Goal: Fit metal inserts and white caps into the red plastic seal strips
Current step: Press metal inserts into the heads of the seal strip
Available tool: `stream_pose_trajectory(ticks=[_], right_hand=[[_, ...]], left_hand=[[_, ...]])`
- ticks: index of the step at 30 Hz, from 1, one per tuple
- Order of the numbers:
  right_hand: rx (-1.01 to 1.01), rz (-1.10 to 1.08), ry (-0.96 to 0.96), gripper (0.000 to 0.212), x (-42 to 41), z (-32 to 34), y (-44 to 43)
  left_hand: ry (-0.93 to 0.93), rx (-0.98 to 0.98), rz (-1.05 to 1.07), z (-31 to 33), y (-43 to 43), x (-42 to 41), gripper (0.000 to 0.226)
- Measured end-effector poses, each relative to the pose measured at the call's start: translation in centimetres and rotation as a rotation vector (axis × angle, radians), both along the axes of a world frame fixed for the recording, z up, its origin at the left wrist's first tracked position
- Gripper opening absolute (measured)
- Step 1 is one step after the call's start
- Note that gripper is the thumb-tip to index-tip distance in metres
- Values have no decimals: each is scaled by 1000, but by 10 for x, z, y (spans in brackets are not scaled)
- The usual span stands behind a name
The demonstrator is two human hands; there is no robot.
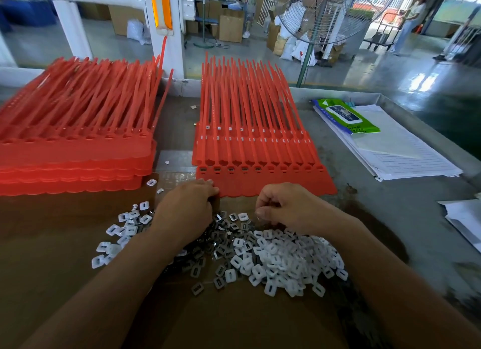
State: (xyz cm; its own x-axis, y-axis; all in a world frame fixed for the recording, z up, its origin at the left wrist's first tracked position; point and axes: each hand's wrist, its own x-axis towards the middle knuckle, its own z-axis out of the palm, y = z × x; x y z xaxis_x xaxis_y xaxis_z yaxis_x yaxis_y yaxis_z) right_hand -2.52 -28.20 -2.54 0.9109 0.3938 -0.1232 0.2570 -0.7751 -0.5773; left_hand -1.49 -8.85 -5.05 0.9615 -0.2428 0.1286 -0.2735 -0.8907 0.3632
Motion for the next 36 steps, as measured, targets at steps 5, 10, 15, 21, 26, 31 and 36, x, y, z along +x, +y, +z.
stream_pose_trajectory(ticks=[5,10,15,21,26,31,36], right_hand=[[12,-7,-6,17,-1,0,-1],[-18,-10,18,17,-3,1,-2],[23,-86,3,15,-2,6,-4],[237,-342,-140,18,19,8,-18],[241,-463,-171,19,44,4,-24],[99,-437,-194,16,66,0,-20],[72,-419,-170,15,75,-10,-19]], left_hand=[[-1,4,-1,0,0,0,44],[-4,6,4,0,1,0,44],[-6,5,4,0,1,0,44],[-3,-2,8,1,0,0,44],[-8,-13,6,0,0,-1,44],[-7,-33,-1,-1,1,0,45],[-21,-20,-20,-2,2,1,44]])
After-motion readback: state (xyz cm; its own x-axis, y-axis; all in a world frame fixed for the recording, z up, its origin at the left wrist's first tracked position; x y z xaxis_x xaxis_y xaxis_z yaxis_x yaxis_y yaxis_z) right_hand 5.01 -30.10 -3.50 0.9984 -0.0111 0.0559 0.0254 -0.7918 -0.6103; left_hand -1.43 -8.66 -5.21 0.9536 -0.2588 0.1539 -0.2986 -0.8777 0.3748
